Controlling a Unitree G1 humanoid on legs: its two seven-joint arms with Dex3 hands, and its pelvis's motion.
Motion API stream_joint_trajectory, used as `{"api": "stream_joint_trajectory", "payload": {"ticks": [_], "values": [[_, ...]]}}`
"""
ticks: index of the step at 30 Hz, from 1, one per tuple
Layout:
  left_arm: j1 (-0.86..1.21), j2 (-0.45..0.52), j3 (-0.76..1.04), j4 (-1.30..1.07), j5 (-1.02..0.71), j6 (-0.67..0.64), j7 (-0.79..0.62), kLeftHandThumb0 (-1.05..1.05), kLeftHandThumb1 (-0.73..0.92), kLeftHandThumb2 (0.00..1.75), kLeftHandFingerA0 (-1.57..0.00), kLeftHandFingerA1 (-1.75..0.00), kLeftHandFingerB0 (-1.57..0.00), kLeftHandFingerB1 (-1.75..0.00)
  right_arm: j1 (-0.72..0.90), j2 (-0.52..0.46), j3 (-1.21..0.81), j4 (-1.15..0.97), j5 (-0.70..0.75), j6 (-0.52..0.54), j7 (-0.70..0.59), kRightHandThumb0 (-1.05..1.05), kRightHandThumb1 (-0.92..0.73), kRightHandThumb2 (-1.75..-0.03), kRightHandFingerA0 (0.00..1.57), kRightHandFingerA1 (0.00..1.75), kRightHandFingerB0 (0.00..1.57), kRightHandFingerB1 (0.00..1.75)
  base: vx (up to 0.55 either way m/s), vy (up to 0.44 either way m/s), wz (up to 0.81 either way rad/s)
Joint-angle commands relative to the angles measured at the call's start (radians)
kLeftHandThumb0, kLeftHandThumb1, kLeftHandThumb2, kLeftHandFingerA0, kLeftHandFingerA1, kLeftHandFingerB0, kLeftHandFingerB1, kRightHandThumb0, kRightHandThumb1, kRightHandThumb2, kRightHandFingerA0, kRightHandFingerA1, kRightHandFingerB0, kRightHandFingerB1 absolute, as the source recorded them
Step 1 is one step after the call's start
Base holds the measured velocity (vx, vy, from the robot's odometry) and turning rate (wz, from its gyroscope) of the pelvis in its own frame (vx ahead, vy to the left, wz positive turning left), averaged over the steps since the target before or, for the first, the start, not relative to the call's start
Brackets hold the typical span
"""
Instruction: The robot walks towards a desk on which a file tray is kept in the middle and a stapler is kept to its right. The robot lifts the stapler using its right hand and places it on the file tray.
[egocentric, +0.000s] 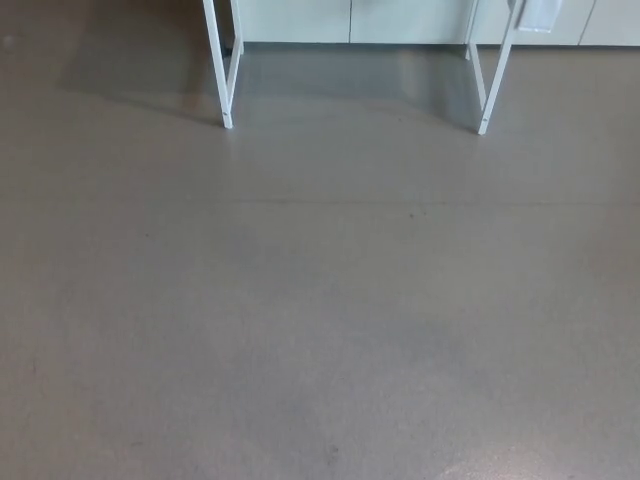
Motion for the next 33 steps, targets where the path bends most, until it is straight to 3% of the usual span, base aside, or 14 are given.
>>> {"api": "stream_joint_trajectory", "payload": {"ticks": [1,2,16,20,21,24,25,33], "values": [[-0.009,0.014,0.017,0.017,-0.030,-0.055,-0.026,-0.57,0.43,0.54,-0.64,-0.44,-0.65,-0.40,-0.005,-0.018,-0.004,0.020,0.016,-0.062,0.022,-0.74,-0.75,-0.62,0.09,0.32,0.13,0.26,0.00,0.000,0.00],[-0.016,0.017,0.013,0.033,-0.024,-0.065,-0.026,-0.65,0.37,0.77,-0.62,-0.55,-0.60,-0.51,-0.005,-0.018,-0.004,0.022,0.017,-0.064,0.022,-0.74,-0.75,-0.62,0.09,0.32,0.13,0.26,0.00,0.000,0.00],[-0.037,0.019,0.015,0.098,-0.030,-0.107,-0.034,-0.69,0.36,0.76,-0.65,-0.55,-0.62,-0.50,-0.018,-0.025,0.005,0.041,0.020,-0.079,0.022,-0.74,-0.75,-0.62,0.09,0.32,0.13,0.26,-0.01,0.012,0.03],[-0.034,0.012,0.034,0.100,-0.053,-0.118,-0.053,-0.59,0.35,0.76,-0.59,-0.57,-0.59,-0.53,-0.017,-0.026,0.007,0.044,0.021,-0.081,0.022,-0.74,-0.75,-0.62,0.09,0.32,0.13,0.26,0.03,0.063,-0.03],[-0.028,0.011,0.033,0.092,-0.051,-0.120,-0.052,-0.53,0.44,0.54,-0.63,-0.46,-0.64,-0.42,-0.018,-0.026,0.008,0.044,0.022,-0.082,0.022,-0.74,-0.75,-0.62,0.09,0.32,0.13,0.26,0.08,0.166,-0.06],[-0.026,0.008,0.033,0.088,-0.054,-0.123,-0.049,-0.53,0.44,0.54,-0.63,-0.46,-0.64,-0.42,-0.018,-0.026,0.008,0.046,0.022,-0.083,0.021,-0.74,-0.75,-0.62,0.09,0.32,0.13,0.26,0.18,0.326,-0.25],[-0.026,0.010,0.029,0.091,-0.048,-0.125,-0.043,-0.59,0.36,0.76,-0.60,-0.57,-0.59,-0.52,-0.018,-0.027,0.009,0.046,0.023,-0.083,0.021,-0.74,-0.75,-0.62,0.09,0.32,0.13,0.26,0.33,0.422,-0.54],[-0.038,0.014,0.016,0.119,-0.041,-0.125,-0.029,-0.69,0.35,0.75,-0.65,-0.55,-0.63,-0.50,-0.021,-0.033,0.014,0.046,0.024,-0.084,0.022,-0.74,-0.75,-0.62,0.09,0.32,0.13,0.26,0.21,0.179,-0.04]]}}
